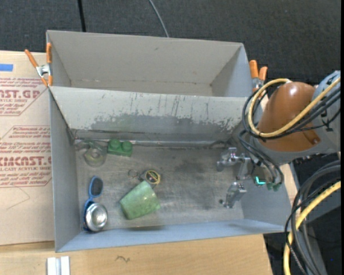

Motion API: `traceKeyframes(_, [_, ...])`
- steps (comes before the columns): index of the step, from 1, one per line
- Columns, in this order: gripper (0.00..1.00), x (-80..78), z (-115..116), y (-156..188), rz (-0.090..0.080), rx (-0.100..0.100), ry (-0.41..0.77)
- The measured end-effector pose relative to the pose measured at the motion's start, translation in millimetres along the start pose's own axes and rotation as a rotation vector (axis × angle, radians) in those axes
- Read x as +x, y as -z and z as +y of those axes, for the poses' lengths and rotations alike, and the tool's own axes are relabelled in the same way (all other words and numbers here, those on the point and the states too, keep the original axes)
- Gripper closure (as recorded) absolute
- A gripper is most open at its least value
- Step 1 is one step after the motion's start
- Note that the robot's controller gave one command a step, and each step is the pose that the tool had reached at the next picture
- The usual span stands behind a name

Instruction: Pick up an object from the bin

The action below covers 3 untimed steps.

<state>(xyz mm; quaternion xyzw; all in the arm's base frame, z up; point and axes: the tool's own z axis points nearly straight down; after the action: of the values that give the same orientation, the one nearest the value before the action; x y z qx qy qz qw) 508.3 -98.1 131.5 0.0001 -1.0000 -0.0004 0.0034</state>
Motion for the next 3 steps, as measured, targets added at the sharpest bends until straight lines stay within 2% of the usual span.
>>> traceKeyframes(1, [0.00, -57.2, 74, -29, -0.009, -0.002, 0.199])
traceKeyframes(2, [0.00, -57.5, 125, -61, -0.011, 0.002, 0.254])
traceKeyframes(3, [0.00, -34.8, 186, -59, -0.015, 0.002, 0.370])
